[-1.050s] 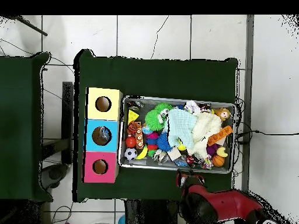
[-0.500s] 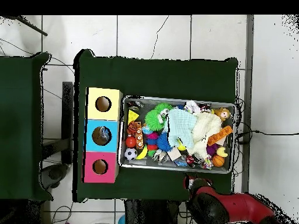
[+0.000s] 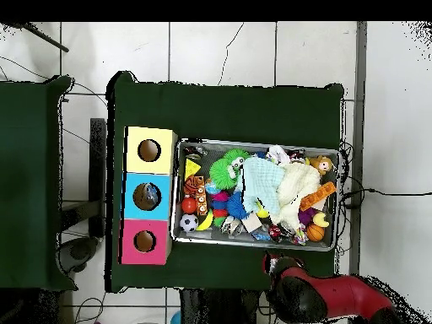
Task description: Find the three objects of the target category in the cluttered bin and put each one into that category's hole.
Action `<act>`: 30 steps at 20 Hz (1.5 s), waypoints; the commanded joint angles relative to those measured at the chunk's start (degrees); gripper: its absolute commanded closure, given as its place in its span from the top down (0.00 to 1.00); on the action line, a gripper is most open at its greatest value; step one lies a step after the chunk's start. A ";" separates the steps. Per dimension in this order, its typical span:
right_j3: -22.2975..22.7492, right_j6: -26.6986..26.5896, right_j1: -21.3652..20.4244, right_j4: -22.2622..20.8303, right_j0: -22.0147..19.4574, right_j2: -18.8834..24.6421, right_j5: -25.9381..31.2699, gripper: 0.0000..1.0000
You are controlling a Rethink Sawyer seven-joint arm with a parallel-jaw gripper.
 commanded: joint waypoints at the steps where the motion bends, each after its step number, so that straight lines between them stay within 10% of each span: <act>1: -4.54 -2.15 0.12 -0.24 2.04 3.28 3.35 1.00; 30: -11.49 -7.80 -0.66 7.46 -0.29 10.91 15.69 1.00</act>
